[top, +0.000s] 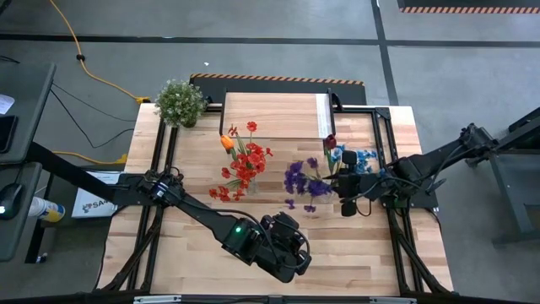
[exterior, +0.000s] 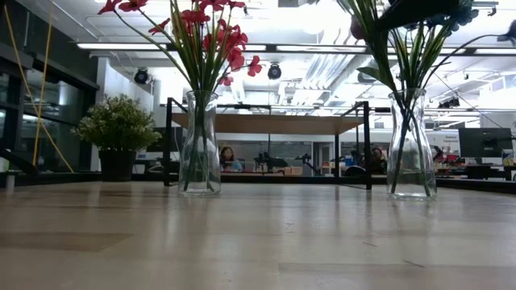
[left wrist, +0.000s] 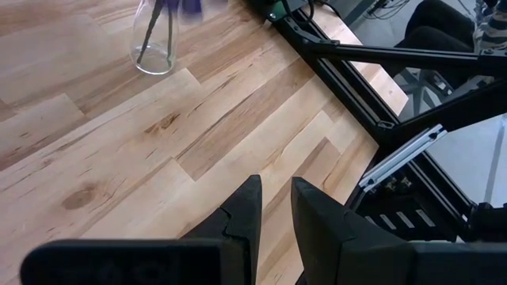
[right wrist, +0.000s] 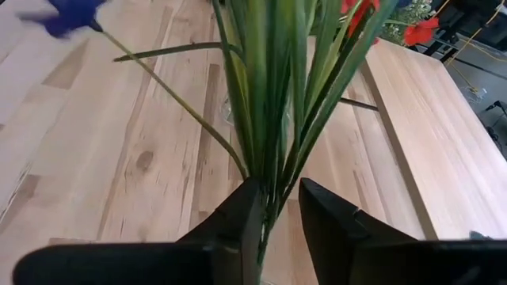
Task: Pick and place flowers into a vace then onto a shelf
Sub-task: Put the violet flowers into the right transparent vase
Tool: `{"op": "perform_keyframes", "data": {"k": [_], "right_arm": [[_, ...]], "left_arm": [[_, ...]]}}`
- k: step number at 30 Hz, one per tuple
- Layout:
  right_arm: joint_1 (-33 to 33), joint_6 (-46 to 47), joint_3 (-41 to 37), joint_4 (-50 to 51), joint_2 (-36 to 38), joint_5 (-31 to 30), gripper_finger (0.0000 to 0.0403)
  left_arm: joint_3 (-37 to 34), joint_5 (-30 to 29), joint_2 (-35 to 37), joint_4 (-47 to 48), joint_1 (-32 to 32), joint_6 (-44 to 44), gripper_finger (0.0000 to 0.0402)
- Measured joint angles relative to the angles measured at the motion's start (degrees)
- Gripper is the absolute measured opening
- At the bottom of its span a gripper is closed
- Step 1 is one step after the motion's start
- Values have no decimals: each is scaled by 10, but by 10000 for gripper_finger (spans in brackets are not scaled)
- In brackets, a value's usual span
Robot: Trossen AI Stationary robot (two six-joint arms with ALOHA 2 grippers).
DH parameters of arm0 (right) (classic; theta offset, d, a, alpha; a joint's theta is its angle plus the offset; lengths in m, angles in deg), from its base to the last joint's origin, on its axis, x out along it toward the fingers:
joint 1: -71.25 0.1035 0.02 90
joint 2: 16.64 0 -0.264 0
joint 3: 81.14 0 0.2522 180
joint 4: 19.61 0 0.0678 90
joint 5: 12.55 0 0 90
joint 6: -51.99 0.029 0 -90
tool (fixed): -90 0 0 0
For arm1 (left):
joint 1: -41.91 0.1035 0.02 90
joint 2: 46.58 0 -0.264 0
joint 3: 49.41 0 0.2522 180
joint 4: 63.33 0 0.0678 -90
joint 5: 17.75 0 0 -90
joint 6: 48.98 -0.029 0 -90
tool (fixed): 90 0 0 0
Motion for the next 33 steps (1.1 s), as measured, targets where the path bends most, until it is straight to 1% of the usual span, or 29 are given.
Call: {"op": "perform_keyframes", "data": {"k": [10,16,19,23,30,33], "right_arm": [[-3,2,0,10,54,-5,112],[-3,14,1,14,85,-5,114],[-3,13,1,14,94,5,114],[-3,11,1,5,98,29,115],[-3,-19,1,-31,105,77,114],[-2,-36,9,-34,106,83,114]], "left_arm": [[0,1,0,0,0,-1,104],[0,0,0,1,0,-1,104],[0,-3,0,1,0,-1,104],[0,-30,0,1,0,1,104],[0,-115,0,1,1,-1,104],[0,-138,0,1,1,-1,104]]}}
